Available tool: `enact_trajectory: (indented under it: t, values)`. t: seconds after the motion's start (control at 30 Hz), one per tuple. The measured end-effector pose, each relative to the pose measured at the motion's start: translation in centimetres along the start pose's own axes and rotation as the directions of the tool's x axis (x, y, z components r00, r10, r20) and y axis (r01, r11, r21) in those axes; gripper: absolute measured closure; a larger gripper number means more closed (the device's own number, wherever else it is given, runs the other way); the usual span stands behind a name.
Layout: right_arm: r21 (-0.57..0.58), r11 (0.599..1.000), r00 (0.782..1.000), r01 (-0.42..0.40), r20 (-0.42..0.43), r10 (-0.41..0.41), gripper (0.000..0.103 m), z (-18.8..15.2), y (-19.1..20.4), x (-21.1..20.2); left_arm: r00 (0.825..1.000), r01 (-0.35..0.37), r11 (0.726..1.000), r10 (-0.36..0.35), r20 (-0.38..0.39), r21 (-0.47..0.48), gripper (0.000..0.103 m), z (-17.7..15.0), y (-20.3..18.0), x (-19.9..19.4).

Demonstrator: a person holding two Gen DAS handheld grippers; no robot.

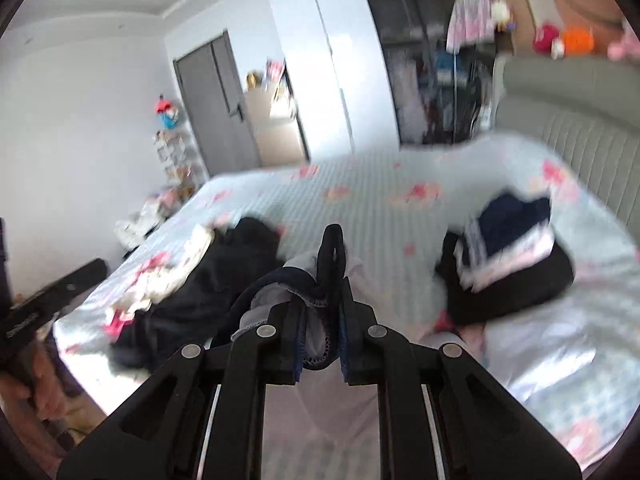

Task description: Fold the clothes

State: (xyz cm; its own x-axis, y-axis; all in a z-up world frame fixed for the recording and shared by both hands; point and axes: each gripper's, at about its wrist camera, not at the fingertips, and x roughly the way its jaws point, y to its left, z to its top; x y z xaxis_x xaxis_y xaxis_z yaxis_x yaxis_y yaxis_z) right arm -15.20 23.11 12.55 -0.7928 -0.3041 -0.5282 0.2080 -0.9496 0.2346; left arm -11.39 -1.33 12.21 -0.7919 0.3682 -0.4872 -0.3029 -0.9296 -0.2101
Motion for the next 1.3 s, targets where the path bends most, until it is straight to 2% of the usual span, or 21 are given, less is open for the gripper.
enact_trajectory:
  t: [0.07, 0.13, 0.23, 0.27, 0.3, 0.37, 0.4, 0.47, 0.53, 0.6, 0.67, 0.7, 0.73, 0.77, 0.8, 0.83, 0.97, 1.07, 1.17, 1.23, 1.3]
  values:
    - [0.033, 0.999, 0.996, 0.018, -0.084, -0.015, 0.091, -3.6, -0.7, 1.4, 0.991, 0.019, 0.999, -0.024, -0.134, -0.039, 0.1, -3.9, 0.3, 3.6]
    - [0.083, 0.996, 0.986, 0.026, -0.168, -0.012, 0.09, -6.8, -1.4, 3.6, 0.966, 0.041, 0.995, -0.064, -0.252, -0.095, 0.1, -7.9, 0.4, 6.8]
    - [0.145, 0.989, 0.971, 0.017, -0.239, 0.018, 0.091, -11.0, -2.9, 4.6, 0.937, 0.073, 0.987, -0.117, -0.33, -0.141, 0.098, -12.1, -0.6, 9.1]
    - [0.15, 0.989, 0.967, 0.021, -0.252, 0.017, 0.09, -12.1, -3.1, 4.7, 0.929, 0.083, 0.985, -0.132, -0.346, -0.152, 0.094, -13.0, -1.0, 9.5]
    - [0.143, 0.989, 0.965, 0.033, -0.262, 0.005, 0.09, -12.6, -3.3, 4.4, 0.922, 0.094, 0.982, -0.147, -0.359, -0.161, 0.088, -13.8, -1.6, 9.8]
    - [0.132, 0.99, 0.96, 0.046, -0.279, -0.008, 0.089, -13.6, -3.7, 3.8, 0.912, 0.132, 0.975, -0.189, -0.363, -0.176, 0.043, -15.1, -2.4, 10.2]
    - [0.131, 0.99, 0.958, 0.05, -0.287, -0.01, 0.088, -13.9, -3.8, 3.6, 0.912, 0.155, 0.971, -0.211, -0.352, -0.182, 0.04, -15.7, -3.1, 9.8]
    - [0.137, 0.989, 0.953, 0.052, -0.301, -0.008, 0.088, -14.8, -4.0, 3.6, 0.923, 0.146, 0.975, -0.196, -0.332, -0.17, 0.04, -16.5, -4.0, 10.0]
    - [0.142, 0.988, 0.948, 0.052, -0.318, -0.004, 0.088, -15.7, -3.9, 3.3, 0.932, 0.052, 0.989, -0.097, -0.348, -0.137, 0.04, -17.3, -4.2, 11.1]
    - [0.156, 0.987, 0.941, 0.046, -0.339, 0.009, 0.088, -16.7, -4.0, 3.0, 0.923, -0.041, 0.992, -0.007, -0.384, -0.118, 0.05, -18.1, -3.8, 12.4]
    - [0.156, 0.987, 0.937, 0.044, -0.349, 0.013, 0.088, -17.6, -4.0, 2.4, 0.905, -0.15, 0.983, 0.091, -0.415, -0.11, 0.072, -19.0, -2.9, 13.1]
    - [0.145, 0.988, 0.935, 0.05, -0.353, 0.004, 0.085, -17.9, -4.0, 2.2, 0.892, -0.203, 0.974, 0.14, -0.43, -0.104, 0.079, -19.5, -2.4, 13.5]
    - [0.135, 0.989, 0.934, 0.055, -0.358, -0.003, 0.08, -18.2, -4.2, 2.0, 0.899, -0.233, 0.964, 0.162, -0.407, -0.13, 0.091, -19.5, -1.9, 12.9]
    - [0.132, 0.99, 0.93, 0.056, -0.368, -0.004, 0.068, -18.6, -4.4, 2.1, 0.913, -0.253, 0.953, 0.177, -0.369, -0.169, 0.092, -19.4, -1.3, 11.9]
    - [0.131, 0.99, 0.926, 0.056, -0.378, -0.002, 0.064, -18.9, -4.7, 2.2, 0.924, -0.27, 0.94, 0.192, -0.33, -0.208, 0.092, -19.2, -0.7, 10.9]
    - [0.147, 0.988, 0.922, 0.047, -0.387, 0.013, 0.064, -19.3, -4.9, 2.3, 0.934, -0.27, 0.938, 0.201, -0.294, -0.215, 0.092, -18.9, -0.6, 9.9]
    - [0.166, 0.985, 0.911, 0.045, -0.411, 0.027, 0.064, -20.4, -5.1, 3.1, 0.956, -0.214, 0.967, 0.179, -0.232, -0.137, 0.092, -17.5, -1.9, 7.4]
    - [0.149, 0.987, 0.916, 0.052, -0.402, 0.013, 0.064, -20.6, -4.5, 3.8, 0.966, -0.146, 0.981, 0.114, -0.231, -0.125, 0.092, -17.2, -2.2, 6.7]
    - [0.129, 0.986, 0.932, 0.104, -0.36, -0.051, 0.064, -20.3, -4.5, 3.9, 0.964, -0.188, 0.971, 0.153, -0.217, -0.151, 0.092, -17.8, -1.2, 5.5]
    - [0.181, 0.98, 0.949, 0.079, -0.315, -0.019, 0.062, -19.6, -5.2, 2.9, 0.952, -0.239, 0.958, 0.198, -0.235, -0.16, 0.092, -18.0, -0.3, 5.1]
    - [0.248, 0.969, 0.946, -0.011, -0.311, 0.09, 0.061, -19.2, -5.7, 2.4, 0.95, -0.245, 0.954, 0.201, -0.24, -0.172, 0.092, -18.1, 0.2, 5.1]
